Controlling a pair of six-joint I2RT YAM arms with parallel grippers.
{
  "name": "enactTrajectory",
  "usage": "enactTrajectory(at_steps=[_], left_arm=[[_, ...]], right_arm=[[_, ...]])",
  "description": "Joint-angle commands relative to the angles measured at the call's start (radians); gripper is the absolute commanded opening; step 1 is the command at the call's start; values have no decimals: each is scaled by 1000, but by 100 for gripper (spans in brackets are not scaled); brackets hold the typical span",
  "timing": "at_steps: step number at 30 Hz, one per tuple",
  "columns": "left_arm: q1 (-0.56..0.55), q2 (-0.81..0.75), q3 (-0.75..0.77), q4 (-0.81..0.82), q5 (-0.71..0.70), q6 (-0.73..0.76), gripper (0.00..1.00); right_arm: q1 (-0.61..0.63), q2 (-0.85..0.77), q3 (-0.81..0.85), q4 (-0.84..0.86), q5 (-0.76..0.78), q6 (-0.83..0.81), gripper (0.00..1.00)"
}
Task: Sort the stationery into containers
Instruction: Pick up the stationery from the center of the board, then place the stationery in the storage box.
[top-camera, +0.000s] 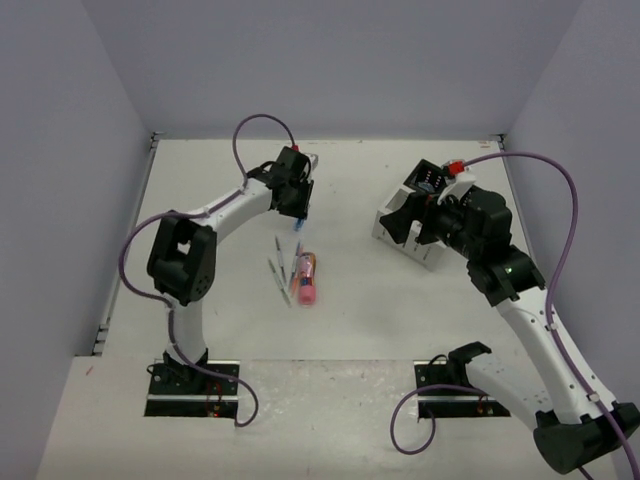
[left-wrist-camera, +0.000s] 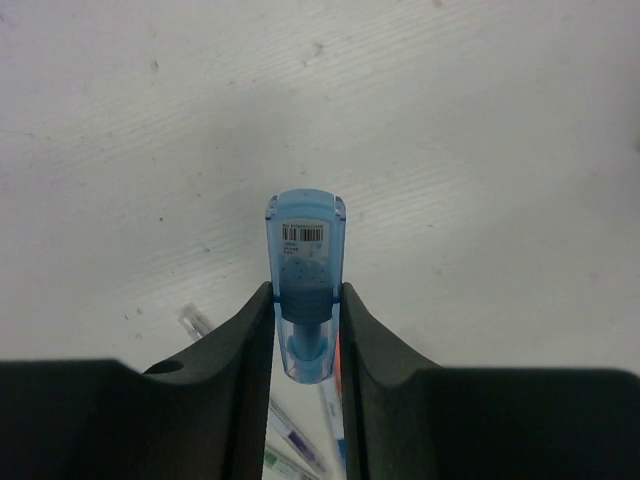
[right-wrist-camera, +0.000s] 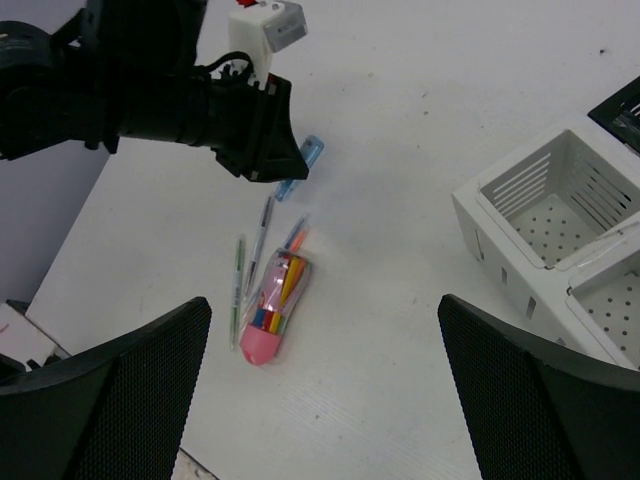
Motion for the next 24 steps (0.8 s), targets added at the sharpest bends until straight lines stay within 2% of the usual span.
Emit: enactTrajectory(at_steps=[1, 8, 14, 20, 24], left_arm=[[-44, -260, -63, 173, 6, -26, 0], [-142, -502, -239, 314, 7, -59, 0], [-307, -664, -409, 415, -19, -28, 0], [-369, -716, -485, 480, 55, 39, 0], [-421, -728, -520, 556, 73, 72, 0]], right_arm=[[-2, -35, -13, 96, -73, 27, 96], [-2, -15, 28, 109, -153, 72, 92], [0, 12, 84, 65, -154, 135, 92], [8, 29, 123, 27, -208, 211, 84], [73, 69, 144, -37, -108, 226, 82]])
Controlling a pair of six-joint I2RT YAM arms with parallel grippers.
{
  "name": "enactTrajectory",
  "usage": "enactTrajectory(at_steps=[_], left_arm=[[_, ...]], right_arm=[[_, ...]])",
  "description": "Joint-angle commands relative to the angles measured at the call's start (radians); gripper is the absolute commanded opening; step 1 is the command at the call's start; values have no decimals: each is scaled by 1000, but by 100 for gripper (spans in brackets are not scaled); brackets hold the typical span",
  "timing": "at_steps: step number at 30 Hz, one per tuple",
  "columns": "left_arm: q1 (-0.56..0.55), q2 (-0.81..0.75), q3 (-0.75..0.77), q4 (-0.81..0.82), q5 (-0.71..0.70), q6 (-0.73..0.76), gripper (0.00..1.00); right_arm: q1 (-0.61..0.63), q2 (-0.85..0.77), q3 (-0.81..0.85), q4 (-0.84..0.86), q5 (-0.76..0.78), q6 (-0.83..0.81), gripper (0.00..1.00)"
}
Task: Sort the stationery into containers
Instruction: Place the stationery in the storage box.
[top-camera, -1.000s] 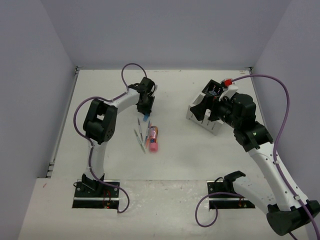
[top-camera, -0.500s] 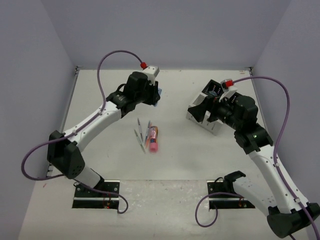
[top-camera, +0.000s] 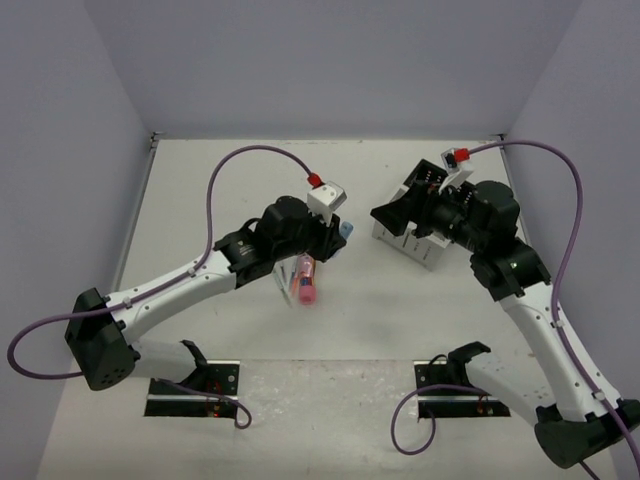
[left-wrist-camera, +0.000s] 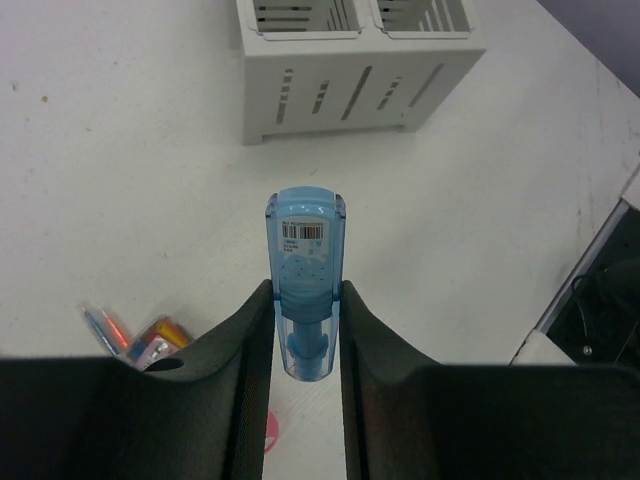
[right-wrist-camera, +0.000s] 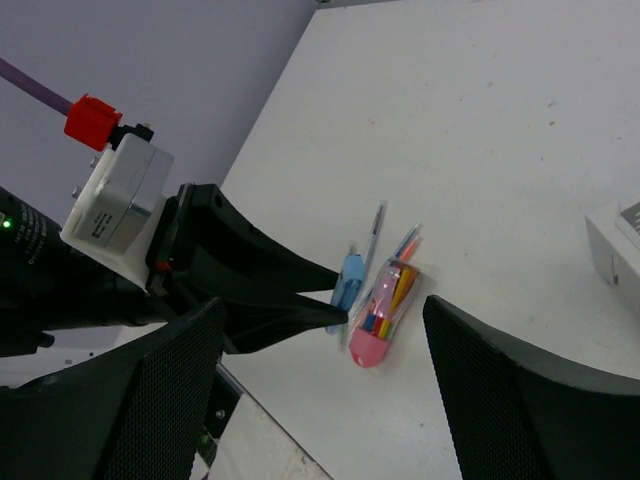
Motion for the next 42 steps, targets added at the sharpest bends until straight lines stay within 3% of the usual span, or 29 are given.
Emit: enactTrajectory(at_steps=[1, 5, 11, 13, 18, 22, 23, 27, 30, 38, 42], left_arm=[[-46, -44, -32, 163, 43, 64, 0], [-66, -67, -56, 258, 66, 68, 0], [-70, -99, -83, 343, 115, 58, 0], [-73, -104, -89, 362, 125, 51, 0], [-73, -99, -88, 368, 100, 49, 0], [-72, -95, -76, 348, 54, 51, 0], [-72, -94, -73, 343, 44, 51, 0], [-72, -86, -56, 311, -35, 59, 70], [-72, -83, -41, 291, -144, 74, 100], [-67, -34, -31, 377, -421, 125, 100], [-37, 42, -18, 485, -479, 161, 100]], right_arm=[[70, 51, 47, -74, 68, 55, 81], [118, 60, -7, -46, 140, 103, 77], [161, 71, -30, -26, 189, 125, 62], [174, 86, -33, -16, 177, 127, 48], [227, 115, -33, -2, 158, 123, 32], [239, 123, -32, 13, 151, 120, 1], [239, 120, -33, 16, 157, 119, 0], [235, 102, -10, -7, 302, 81, 0], [194, 100, 28, -51, 507, 27, 0], [-44, 168, 84, -11, 894, -137, 0], [-158, 264, 102, 61, 944, -148, 0]])
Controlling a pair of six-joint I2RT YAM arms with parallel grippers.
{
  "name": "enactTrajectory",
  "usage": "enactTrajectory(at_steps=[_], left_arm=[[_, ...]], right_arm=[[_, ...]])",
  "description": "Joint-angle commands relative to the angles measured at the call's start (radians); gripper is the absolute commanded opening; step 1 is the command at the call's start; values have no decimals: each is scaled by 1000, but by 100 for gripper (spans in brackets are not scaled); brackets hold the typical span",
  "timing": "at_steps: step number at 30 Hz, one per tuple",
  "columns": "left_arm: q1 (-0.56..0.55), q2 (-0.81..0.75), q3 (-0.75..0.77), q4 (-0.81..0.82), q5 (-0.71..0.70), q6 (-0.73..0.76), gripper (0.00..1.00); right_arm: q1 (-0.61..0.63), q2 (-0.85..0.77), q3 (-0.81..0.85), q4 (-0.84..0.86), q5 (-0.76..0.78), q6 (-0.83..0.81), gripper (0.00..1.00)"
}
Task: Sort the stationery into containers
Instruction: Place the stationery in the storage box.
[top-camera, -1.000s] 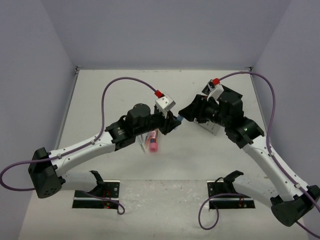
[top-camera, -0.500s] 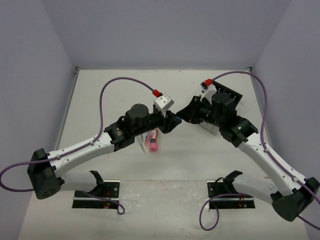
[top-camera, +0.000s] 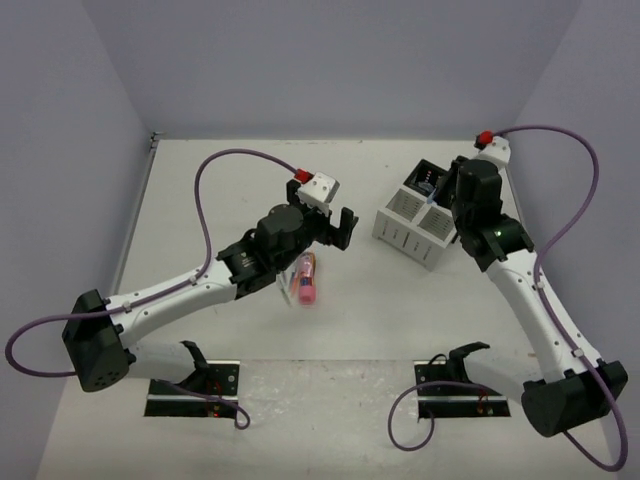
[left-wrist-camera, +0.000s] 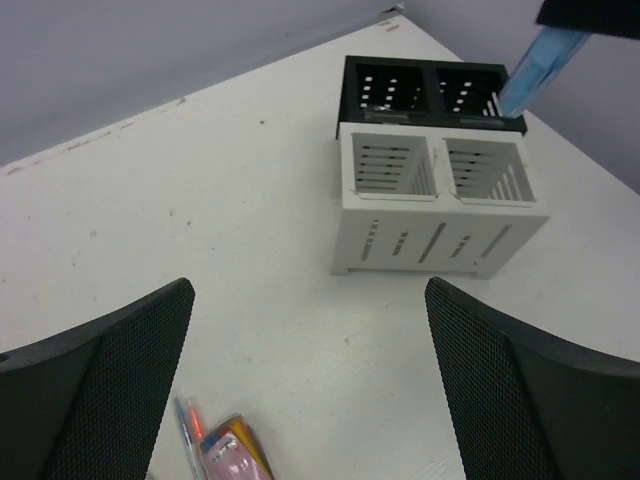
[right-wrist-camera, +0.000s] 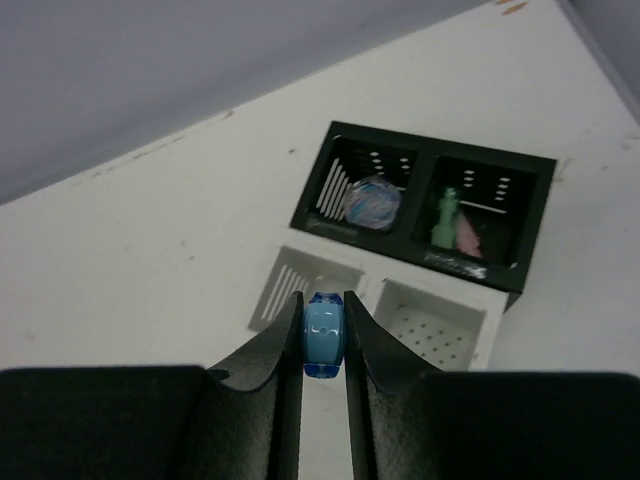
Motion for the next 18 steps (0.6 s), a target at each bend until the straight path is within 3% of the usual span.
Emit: enactTrajectory(at_steps=[1, 6, 9, 18], left_arm=[[45, 98, 55, 198, -127, 75, 100], [168, 232, 96, 298, 101, 9, 100], [182, 280, 36, 478, 142, 25, 100], [182, 357, -64, 657, 241, 12, 100]], right_arm=[[-122, 124, 56, 103, 185, -65, 0], [-188, 253, 71, 209, 198, -79, 0], [-205, 306, 66, 246, 219, -89, 0], [-222, 435, 71, 314, 247, -83, 1]])
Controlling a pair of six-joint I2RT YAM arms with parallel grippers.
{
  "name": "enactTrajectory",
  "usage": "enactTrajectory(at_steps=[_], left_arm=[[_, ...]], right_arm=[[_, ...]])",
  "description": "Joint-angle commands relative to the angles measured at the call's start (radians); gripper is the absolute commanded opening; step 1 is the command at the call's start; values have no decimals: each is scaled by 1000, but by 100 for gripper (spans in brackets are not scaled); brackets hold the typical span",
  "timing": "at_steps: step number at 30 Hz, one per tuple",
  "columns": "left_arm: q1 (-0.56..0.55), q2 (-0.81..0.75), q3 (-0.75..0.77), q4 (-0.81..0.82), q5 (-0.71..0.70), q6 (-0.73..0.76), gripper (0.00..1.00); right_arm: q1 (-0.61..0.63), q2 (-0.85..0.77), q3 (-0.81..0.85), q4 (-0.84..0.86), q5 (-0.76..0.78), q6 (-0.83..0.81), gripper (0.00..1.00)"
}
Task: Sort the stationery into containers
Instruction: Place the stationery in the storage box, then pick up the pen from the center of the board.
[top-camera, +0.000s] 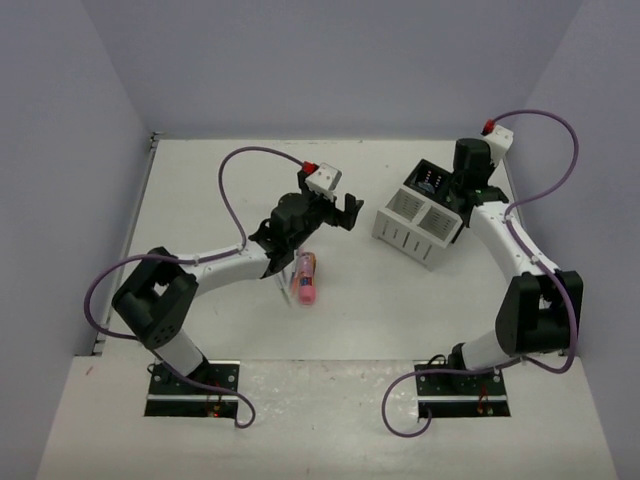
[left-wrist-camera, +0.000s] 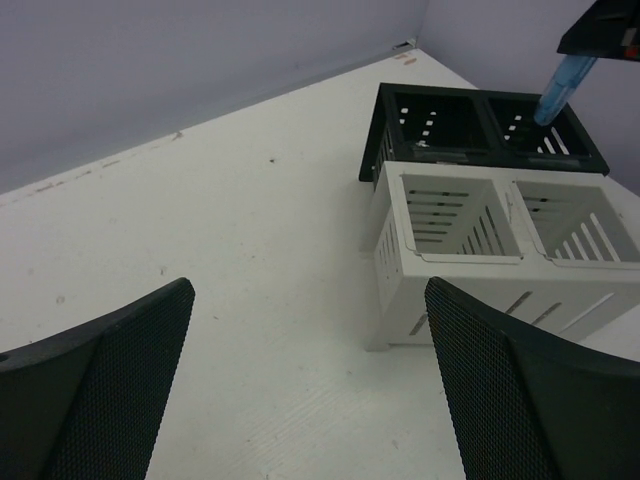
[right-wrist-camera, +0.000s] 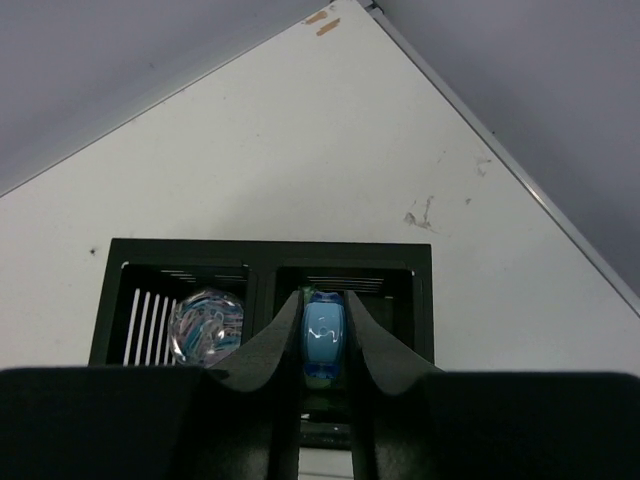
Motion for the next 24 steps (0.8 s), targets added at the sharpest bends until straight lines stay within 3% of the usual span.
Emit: enactTrajectory(at_steps=[1, 4, 6, 18, 24], left_arm=[[-2, 31, -30, 189, 62, -10, 100], [-1, 69, -34, 218, 78, -7, 100], [-1, 93, -32, 230, 97, -4, 100], [6, 286, 99, 109, 238, -5, 100], [6, 235, 80, 121, 229, -7, 100]], right_arm=[[-8, 60, 29, 72, 58, 0, 9], [-10, 80, 33, 21, 65, 41, 72], [-10, 69, 28, -4, 78, 63, 96], [-10, -193, -156, 9, -30, 127, 99], [-10, -281, -158, 2, -59, 114, 99]])
